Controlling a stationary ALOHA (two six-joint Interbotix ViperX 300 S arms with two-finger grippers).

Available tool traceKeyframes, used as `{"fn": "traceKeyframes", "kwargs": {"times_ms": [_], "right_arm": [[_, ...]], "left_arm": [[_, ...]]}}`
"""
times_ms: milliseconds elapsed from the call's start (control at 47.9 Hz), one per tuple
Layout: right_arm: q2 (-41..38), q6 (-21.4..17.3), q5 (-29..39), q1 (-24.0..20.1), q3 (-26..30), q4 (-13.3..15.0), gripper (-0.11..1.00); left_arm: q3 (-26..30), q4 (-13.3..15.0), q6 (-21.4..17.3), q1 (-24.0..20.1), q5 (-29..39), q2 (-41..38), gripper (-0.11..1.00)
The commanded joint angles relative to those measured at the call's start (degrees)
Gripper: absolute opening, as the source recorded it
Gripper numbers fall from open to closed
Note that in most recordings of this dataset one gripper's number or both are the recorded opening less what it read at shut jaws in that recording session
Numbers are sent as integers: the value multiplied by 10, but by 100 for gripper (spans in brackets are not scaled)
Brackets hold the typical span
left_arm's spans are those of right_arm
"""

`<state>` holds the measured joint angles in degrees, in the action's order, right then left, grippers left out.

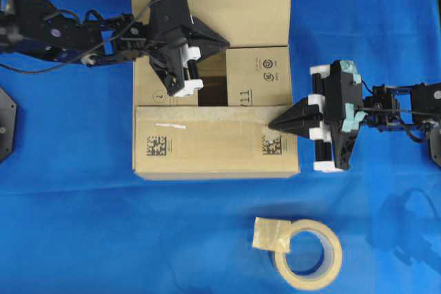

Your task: Close the cardboard box.

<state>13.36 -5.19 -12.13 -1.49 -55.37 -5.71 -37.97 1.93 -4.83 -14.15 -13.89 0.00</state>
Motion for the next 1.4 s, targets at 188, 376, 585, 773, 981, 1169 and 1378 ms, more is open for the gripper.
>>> {"fn": "traceKeyframes", "kwargs": {"times_ms": [188,376,585,773,981,1169,1378], "right_arm": [[3,3,-5,-1,9,0,0],[3,6,-13,0,10,1,0],[3,6,-15,1,10,1,0],[3,7,-16,1,10,1,0],[3,7,-17,3,10,2,0],[3,7,-17,3,11,2,0],[3,8,-17,4,10,2,0]], "left_arm": [[27,1,-11,0,54,98,0],[57,-2,-13,-45,98,145,0],[91,-3,-27,-122,163,149,0],[127,-3,-58,-171,236,102,0],[171,-3,-71,-179,313,46,0],[200,-3,-72,-179,356,4,0],[209,-2,-74,-171,396,-8,0]]}}
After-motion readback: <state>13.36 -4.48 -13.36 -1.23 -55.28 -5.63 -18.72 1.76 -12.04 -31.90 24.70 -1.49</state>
